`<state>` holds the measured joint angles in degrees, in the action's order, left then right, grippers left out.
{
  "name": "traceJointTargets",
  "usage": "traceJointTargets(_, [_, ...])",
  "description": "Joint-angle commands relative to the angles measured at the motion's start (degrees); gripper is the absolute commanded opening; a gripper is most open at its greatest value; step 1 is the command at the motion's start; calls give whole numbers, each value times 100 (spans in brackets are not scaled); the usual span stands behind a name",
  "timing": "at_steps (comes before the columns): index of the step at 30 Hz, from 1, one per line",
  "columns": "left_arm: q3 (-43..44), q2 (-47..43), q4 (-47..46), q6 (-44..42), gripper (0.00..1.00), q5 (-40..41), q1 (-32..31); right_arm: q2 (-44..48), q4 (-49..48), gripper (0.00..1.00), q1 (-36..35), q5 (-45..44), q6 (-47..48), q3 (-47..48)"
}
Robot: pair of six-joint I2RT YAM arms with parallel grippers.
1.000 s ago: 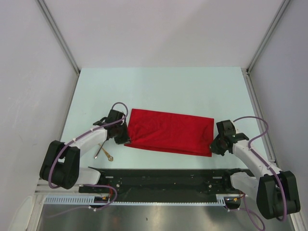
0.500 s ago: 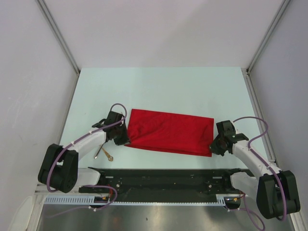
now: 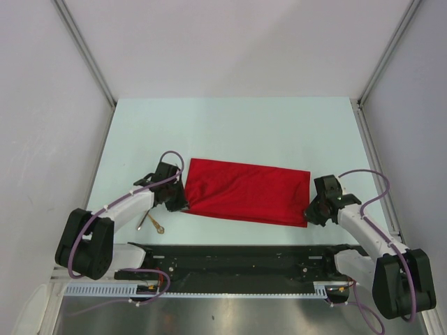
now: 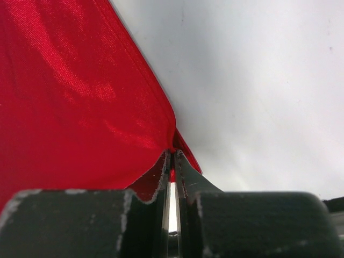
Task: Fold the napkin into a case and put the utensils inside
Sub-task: Fold and flatten the napkin at the center of the board.
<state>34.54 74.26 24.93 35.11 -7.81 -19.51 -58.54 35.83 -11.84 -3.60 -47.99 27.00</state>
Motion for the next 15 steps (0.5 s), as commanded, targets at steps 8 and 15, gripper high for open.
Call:
traceJointTargets(8, [-53,-70,21,-13,4,201,0,379,618,9,-3,-308,-88,86])
traceJointTargets(15, [-36,-122,56,-13,5,263,0,300,487,14,-3,-300,-62,16])
